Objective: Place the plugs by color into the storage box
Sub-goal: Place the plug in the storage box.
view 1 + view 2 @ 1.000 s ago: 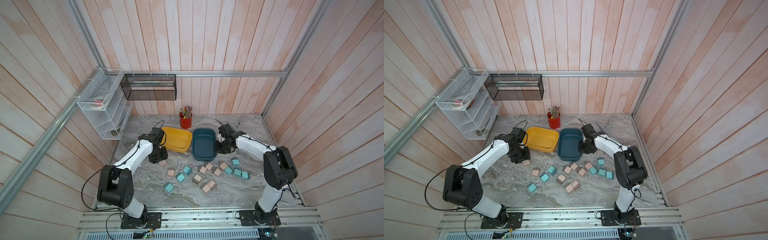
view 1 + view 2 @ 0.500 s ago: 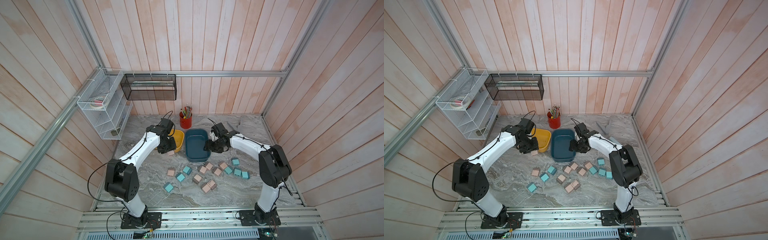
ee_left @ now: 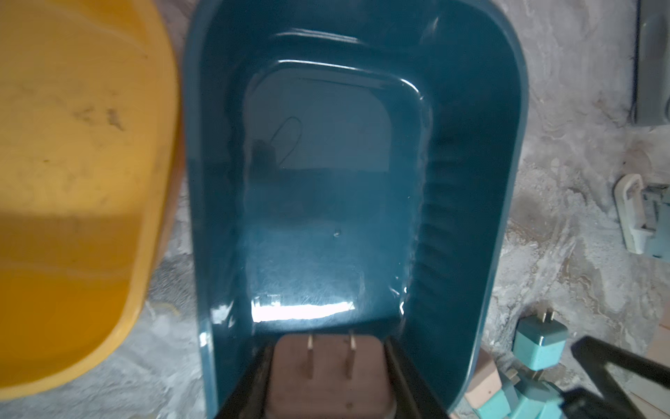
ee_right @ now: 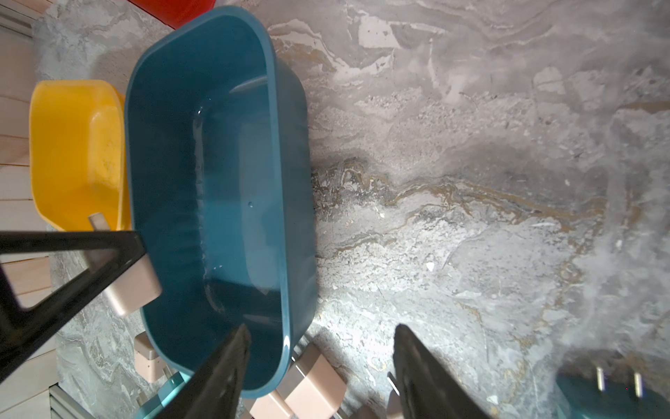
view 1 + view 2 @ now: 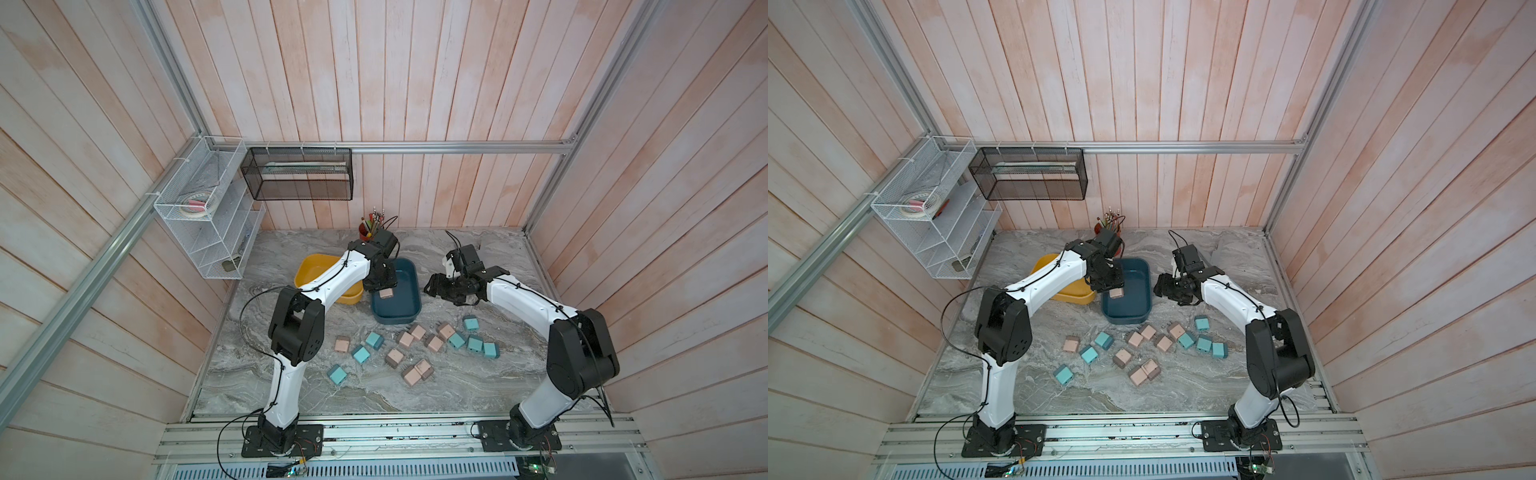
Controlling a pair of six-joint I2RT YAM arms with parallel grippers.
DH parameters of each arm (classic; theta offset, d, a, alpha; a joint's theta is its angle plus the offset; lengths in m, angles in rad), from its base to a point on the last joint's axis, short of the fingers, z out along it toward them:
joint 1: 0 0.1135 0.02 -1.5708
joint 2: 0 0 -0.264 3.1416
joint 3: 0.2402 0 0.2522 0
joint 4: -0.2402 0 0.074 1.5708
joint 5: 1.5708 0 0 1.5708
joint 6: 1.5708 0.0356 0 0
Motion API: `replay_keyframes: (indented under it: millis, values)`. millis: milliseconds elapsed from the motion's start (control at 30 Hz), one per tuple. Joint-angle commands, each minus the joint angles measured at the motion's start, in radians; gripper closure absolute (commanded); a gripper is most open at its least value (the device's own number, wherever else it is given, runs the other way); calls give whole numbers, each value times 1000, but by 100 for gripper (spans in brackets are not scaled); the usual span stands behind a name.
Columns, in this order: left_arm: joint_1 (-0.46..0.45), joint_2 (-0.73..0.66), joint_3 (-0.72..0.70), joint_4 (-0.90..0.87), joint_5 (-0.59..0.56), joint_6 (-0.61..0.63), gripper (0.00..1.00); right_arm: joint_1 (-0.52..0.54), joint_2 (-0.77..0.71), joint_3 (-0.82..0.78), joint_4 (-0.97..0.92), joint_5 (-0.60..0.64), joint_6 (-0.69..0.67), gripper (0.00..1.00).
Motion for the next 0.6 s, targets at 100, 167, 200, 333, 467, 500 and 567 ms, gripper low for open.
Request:
replay_keyframes:
  millis: [100, 167, 200, 333, 467, 500, 567]
  values:
    - [-30, 161, 102, 2, -26, -18, 63, 2, -1, -17, 6, 6, 10, 33]
    - [-37, 201, 133, -11, -41, -21, 62, 2, -4, -22, 6, 7, 11, 33]
    - [-40, 218, 155, -27, -55, -21, 62, 0, -4, -24, 6, 7, 12, 33]
    - [-50, 295, 239, -90, -96, -21, 60, 0, -7, -37, 15, 4, 19, 33]
    - [-52, 323, 273, -97, -70, -13, 43, 1, -8, -42, 17, 8, 20, 33]
    - [-53, 317, 280, -97, -66, -11, 39, 0, -9, -41, 16, 10, 19, 33]
    - [-55, 291, 308, -104, -61, -2, 29, 0, -13, -40, 15, 16, 18, 33]
